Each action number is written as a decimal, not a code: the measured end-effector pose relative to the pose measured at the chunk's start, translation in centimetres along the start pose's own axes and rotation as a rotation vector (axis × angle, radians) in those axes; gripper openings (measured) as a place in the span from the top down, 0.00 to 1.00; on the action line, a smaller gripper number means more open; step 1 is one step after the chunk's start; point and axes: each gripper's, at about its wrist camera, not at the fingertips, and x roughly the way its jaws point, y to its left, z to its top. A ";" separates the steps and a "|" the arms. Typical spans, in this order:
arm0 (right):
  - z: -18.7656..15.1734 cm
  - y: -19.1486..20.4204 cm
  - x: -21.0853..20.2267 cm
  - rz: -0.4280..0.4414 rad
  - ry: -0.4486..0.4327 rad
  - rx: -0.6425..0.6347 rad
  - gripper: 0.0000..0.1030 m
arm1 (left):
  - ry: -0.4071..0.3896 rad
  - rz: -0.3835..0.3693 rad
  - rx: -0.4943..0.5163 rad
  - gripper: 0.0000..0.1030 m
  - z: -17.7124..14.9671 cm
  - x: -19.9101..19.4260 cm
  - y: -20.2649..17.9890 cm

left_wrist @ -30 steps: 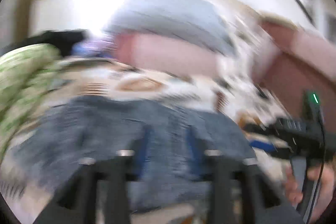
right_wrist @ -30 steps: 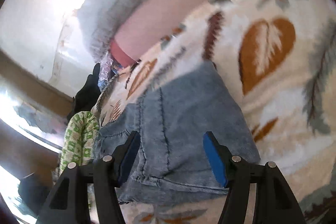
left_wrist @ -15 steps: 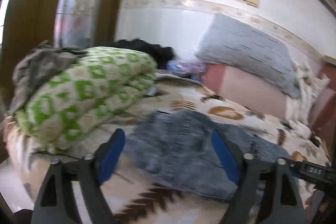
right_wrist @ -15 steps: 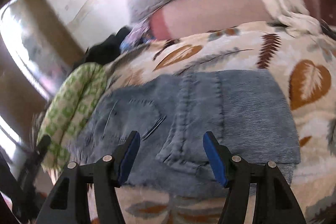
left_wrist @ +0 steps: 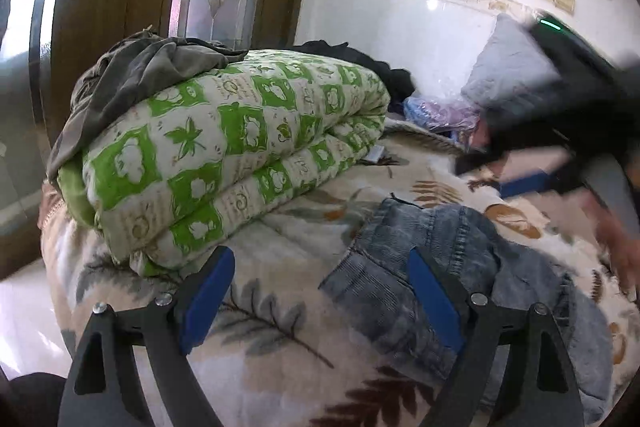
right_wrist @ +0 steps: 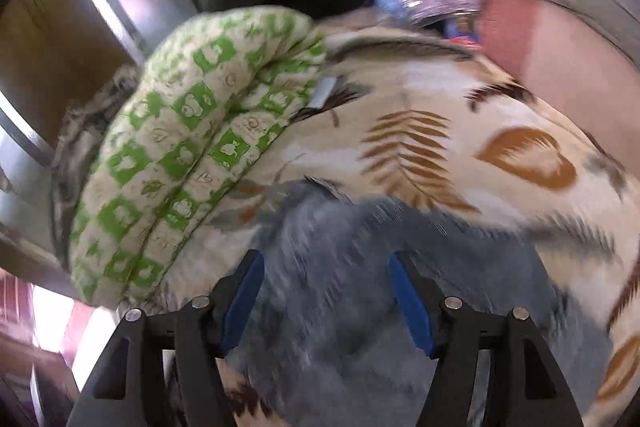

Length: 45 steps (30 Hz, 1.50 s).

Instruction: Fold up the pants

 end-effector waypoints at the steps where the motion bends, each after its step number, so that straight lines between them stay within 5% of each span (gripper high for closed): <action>1: 1.1 0.5 1.2 -0.008 0.035 -0.024 0.33 | 0.010 -0.003 -0.007 0.14 0.0 0.4 -0.1; 5: 4.6 2.1 5.8 -0.062 0.138 -0.104 0.33 | 0.090 -0.001 -0.036 0.14 0.0 2.1 0.4; 10: 6.2 3.4 10.2 -0.083 0.223 -0.157 0.33 | 0.093 0.025 -0.123 0.14 0.8 2.9 2.3; 15: 6.0 3.5 13.6 -0.150 0.302 -0.183 0.33 | 0.241 0.021 -0.157 0.14 0.2 6.5 2.9; 19: 5.2 2.1 15.5 -0.174 0.327 -0.134 0.34 | 0.345 -0.112 -0.178 0.14 -0.3 8.8 2.4; 21: 5.0 1.7 15.4 -0.147 0.304 -0.120 0.43 | 0.337 -0.157 -0.132 0.16 -0.1 9.2 1.5; 23: 4.8 1.5 14.8 -0.149 0.294 -0.144 0.67 | 0.373 -0.286 -0.134 0.21 0.0 9.6 0.8; 26: 4.5 1.5 13.3 -0.177 0.274 -0.168 0.86 | 0.446 -0.388 -0.127 0.45 -0.3 10.7 0.1; 27: 4.4 1.6 12.4 -0.178 0.252 -0.168 0.87 | 0.448 -0.398 -0.119 0.47 -0.3 10.8 0.1; 29: 4.4 1.3 10.0 -0.174 0.190 -0.147 0.88 | 0.452 -0.458 -0.118 0.69 -0.1 10.9 -0.1; 35: 3.4 0.0 1.5 -0.168 0.030 -0.106 0.88 | 0.364 -0.565 -0.021 0.79 1.4 8.6 -1.5; 39: 2.4 -1.8 -4.0 -0.162 -0.078 -0.054 0.88 | 0.240 -0.665 0.160 0.80 2.2 5.0 -4.6; 45: -3.8 -7.4 -11.8 -0.141 -0.209 0.030 0.88 | 0.298 -0.926 0.345 0.80 1.7 0.1 -10.2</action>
